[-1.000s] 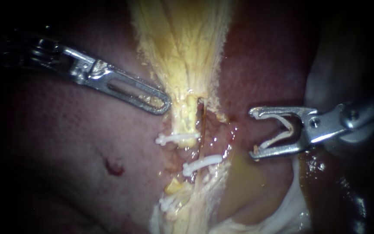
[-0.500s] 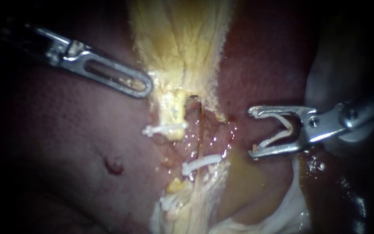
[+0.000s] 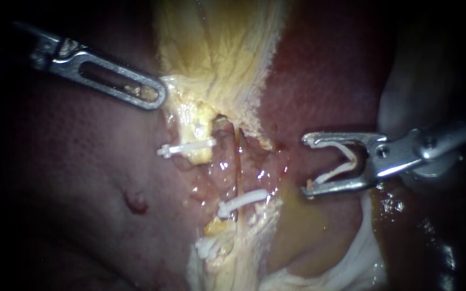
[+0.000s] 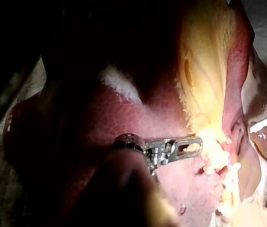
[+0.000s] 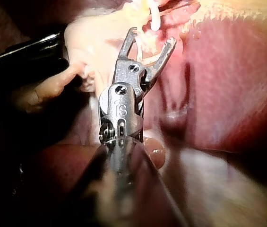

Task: Clipping second clip right tube

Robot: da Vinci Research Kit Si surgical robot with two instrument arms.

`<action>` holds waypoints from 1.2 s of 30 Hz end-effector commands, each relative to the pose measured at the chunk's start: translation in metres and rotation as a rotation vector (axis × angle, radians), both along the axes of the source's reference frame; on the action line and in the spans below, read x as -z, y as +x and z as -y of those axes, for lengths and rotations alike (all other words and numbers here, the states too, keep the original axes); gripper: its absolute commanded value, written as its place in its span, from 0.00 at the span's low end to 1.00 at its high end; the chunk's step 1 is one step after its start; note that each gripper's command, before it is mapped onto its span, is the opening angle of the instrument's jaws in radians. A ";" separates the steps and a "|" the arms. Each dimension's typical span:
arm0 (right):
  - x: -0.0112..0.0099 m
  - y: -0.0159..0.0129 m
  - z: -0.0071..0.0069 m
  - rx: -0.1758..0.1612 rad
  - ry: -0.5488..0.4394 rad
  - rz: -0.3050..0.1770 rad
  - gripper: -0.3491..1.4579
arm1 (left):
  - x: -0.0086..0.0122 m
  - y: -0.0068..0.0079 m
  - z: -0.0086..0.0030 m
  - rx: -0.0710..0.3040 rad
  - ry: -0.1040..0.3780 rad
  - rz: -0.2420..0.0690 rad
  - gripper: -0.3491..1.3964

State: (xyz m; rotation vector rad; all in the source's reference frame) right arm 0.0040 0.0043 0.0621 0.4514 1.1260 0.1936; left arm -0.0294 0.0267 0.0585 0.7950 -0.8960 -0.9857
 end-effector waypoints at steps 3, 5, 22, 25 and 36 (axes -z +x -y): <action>-0.0004 0.0011 0.0004 -0.014 0.053 -0.018 0.47 | -0.0001 0.0000 0.0001 0.000 -0.001 -0.001 0.00; -0.0007 0.0018 0.0006 -0.020 0.096 -0.023 0.47 | -0.0001 -0.0001 0.0001 0.000 -0.001 -0.001 0.00; -0.0061 0.0061 0.0013 -0.089 0.316 0.007 0.46 | -0.0002 -0.0002 0.0002 0.001 -0.002 -0.002 0.00; -0.0072 0.0064 0.0013 -0.094 0.336 0.009 0.46 | -0.0002 -0.0002 0.0002 0.001 -0.002 -0.002 0.00; -0.0090 0.0086 0.0014 -0.099 0.410 -0.018 0.46 | -0.0002 -0.0002 0.0002 0.001 -0.002 -0.002 0.00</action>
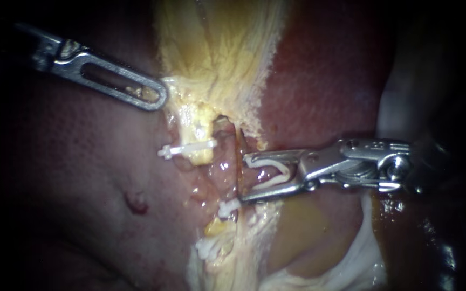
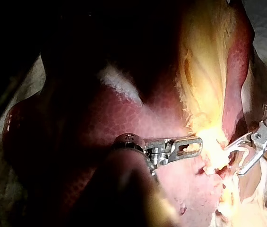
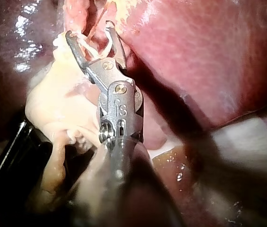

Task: Clipping second clip right tube

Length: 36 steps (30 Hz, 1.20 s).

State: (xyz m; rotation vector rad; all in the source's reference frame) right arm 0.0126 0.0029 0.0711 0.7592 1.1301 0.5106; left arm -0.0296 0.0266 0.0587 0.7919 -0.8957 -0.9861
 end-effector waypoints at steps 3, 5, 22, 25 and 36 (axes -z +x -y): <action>-0.0004 0.0010 0.0003 0.005 0.011 -0.011 0.46 | 0.0000 0.0000 0.0000 0.000 0.000 0.000 0.00; -0.0007 0.0016 0.0006 0.007 0.020 -0.017 0.46 | 0.0000 0.0000 0.0000 0.000 0.000 0.000 0.00; 0.0010 0.0021 0.0015 0.039 0.123 -0.136 0.46 | 0.0000 -0.0001 0.0000 0.000 0.000 0.000 0.00; 0.0023 0.0023 0.0020 0.058 0.154 -0.178 0.46 | 0.0000 -0.0001 0.0000 0.000 0.000 0.000 0.00; 0.0063 0.0032 0.0037 0.107 0.206 -0.271 0.46 | -0.0001 -0.0001 -0.0001 0.000 0.000 0.000 0.00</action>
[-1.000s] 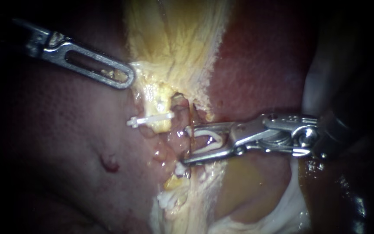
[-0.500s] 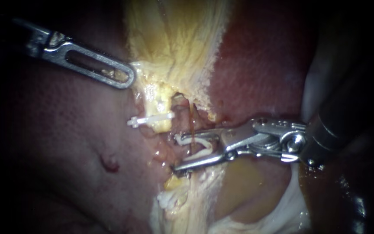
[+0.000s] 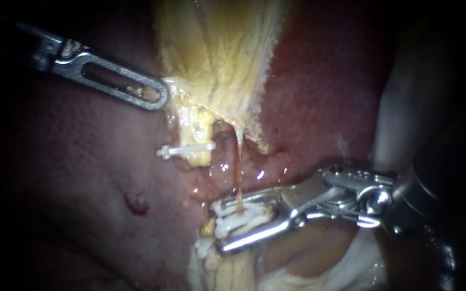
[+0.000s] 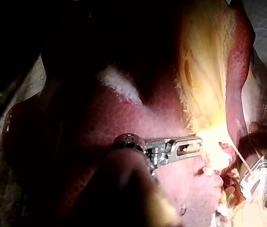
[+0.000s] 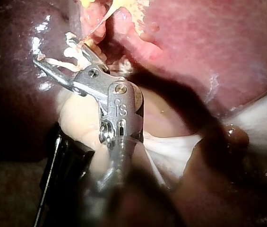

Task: Clipping second clip right tube

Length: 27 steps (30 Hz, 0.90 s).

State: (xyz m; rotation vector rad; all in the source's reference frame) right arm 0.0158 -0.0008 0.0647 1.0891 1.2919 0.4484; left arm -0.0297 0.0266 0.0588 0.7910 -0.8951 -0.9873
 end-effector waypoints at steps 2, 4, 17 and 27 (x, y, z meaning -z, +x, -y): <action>0.0001 0.0001 0.0001 0.002 -0.002 -0.001 0.46 | 0.0000 0.0000 0.0000 -0.001 0.000 0.001 0.00; 0.0001 0.0000 0.0000 0.001 -0.002 0.000 0.45 | 0.0000 0.0000 0.0000 -0.001 0.000 0.001 0.00; -0.0015 -0.0014 -0.0013 -0.004 0.031 0.018 0.29 | -0.0002 0.0000 -0.0001 -0.001 0.000 0.001 0.00; -0.0019 -0.0020 -0.0016 -0.002 0.053 0.027 0.00 | -0.0003 0.0000 -0.0002 -0.001 0.000 0.001 0.00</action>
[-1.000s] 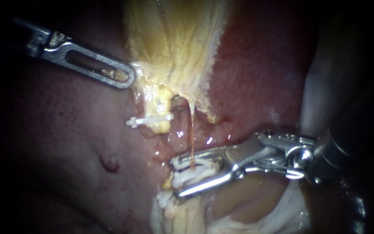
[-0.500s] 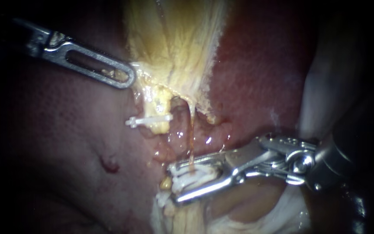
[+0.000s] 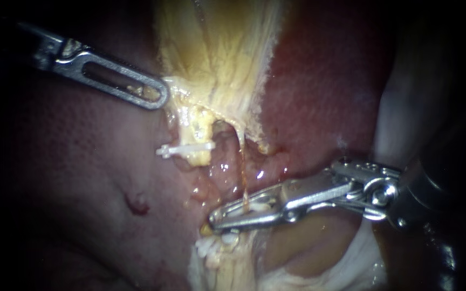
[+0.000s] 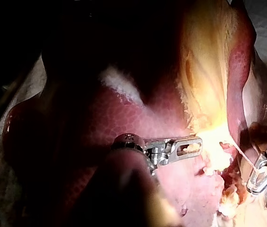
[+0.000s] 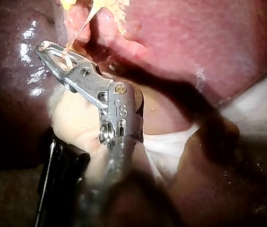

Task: Clipping second clip right tube

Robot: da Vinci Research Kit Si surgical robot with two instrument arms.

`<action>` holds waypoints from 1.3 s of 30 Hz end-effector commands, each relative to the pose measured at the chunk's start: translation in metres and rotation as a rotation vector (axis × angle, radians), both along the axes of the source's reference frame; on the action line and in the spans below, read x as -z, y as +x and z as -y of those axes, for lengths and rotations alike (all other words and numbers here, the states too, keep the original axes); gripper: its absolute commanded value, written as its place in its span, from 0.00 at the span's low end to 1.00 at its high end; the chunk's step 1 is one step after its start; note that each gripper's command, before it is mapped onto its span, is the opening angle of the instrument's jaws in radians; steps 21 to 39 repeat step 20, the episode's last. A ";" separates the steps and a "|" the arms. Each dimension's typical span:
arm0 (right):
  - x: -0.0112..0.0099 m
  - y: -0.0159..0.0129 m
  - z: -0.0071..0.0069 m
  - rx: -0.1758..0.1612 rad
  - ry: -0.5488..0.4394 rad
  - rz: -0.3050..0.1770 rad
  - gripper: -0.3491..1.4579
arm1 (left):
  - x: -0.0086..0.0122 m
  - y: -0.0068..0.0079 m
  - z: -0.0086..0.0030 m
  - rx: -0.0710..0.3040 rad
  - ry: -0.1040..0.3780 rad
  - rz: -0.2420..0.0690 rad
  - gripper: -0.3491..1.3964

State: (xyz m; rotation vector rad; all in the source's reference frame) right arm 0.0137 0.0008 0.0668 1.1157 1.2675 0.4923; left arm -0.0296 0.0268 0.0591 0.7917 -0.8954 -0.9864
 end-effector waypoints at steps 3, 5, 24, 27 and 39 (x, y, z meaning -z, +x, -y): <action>-0.0001 -0.0001 -0.0001 0.007 0.058 0.022 0.00 | 0.0000 0.0000 0.0000 0.000 0.000 0.000 0.00; -0.0002 -0.0003 -0.0001 0.014 0.064 0.021 0.00 | 0.0000 0.0000 0.0000 0.000 0.000 0.000 0.00; -0.0004 -0.0005 -0.0001 0.021 0.062 0.023 0.00 | 0.0000 0.0000 0.0000 0.000 0.000 0.000 0.00; -0.0004 -0.0005 -0.0001 0.021 0.062 0.023 0.00 | 0.0000 0.0000 0.0000 0.000 0.000 0.000 0.00; -0.0004 -0.0005 -0.0001 0.021 0.062 0.023 0.00 | 0.0000 0.0000 0.0000 0.000 0.000 0.000 0.00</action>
